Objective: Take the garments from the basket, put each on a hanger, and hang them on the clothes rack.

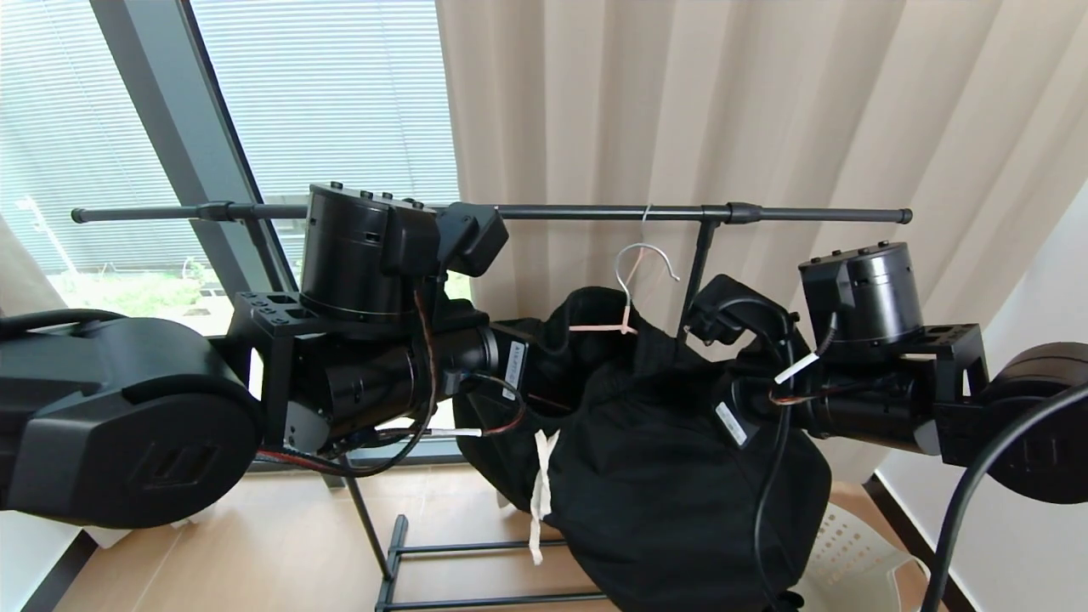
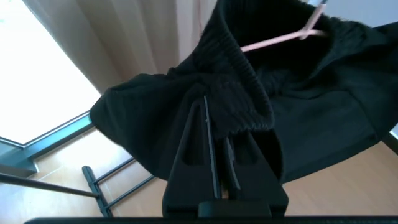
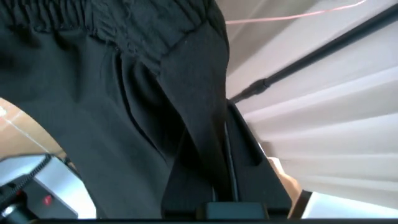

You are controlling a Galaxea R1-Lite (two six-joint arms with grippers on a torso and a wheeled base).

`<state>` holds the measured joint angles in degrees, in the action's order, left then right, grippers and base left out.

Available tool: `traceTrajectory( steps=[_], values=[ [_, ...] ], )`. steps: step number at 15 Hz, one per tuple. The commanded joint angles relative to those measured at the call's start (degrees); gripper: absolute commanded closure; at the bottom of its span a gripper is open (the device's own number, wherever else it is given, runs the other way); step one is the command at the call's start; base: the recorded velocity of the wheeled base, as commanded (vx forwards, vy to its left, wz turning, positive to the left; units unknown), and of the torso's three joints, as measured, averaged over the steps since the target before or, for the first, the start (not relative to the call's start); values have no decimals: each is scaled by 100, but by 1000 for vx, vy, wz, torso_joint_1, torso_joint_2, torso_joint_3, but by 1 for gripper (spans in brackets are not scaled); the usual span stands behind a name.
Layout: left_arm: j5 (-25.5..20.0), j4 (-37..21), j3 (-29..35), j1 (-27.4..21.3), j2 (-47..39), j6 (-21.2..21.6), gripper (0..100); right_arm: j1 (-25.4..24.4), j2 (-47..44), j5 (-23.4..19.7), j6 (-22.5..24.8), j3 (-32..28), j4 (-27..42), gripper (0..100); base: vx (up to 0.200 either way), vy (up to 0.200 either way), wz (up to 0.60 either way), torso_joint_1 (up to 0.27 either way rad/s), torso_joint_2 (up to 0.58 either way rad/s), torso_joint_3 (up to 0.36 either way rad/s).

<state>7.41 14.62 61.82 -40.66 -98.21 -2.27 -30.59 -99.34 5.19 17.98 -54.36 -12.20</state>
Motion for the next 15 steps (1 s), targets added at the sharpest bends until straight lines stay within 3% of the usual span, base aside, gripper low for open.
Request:
traceTrajectory(
  steps=[1,4,7,10,15],
  values=[
    [-3,6,67,-39,47,-11,100,-123,-279,-1,-146,-13,-133,100,0,0,0,0,0,0],
    [-3,-3,6,-162,153,-63,100,-272,-367,-1,-612,4,-538,100,0,0,0,0,0,0],
    [111,41,-188,-153,109,-169,100,-255,-261,-141,-743,136,-951,100,0,0,0,0,0,0],
    [120,50,-363,-144,91,-353,100,-211,64,-581,-1007,470,-1443,100,0,0,0,0,0,0],
    [94,402,-337,5,-269,-441,100,79,451,-1266,-1025,567,-1522,100,0,0,0,0,0,0]
  ],
)
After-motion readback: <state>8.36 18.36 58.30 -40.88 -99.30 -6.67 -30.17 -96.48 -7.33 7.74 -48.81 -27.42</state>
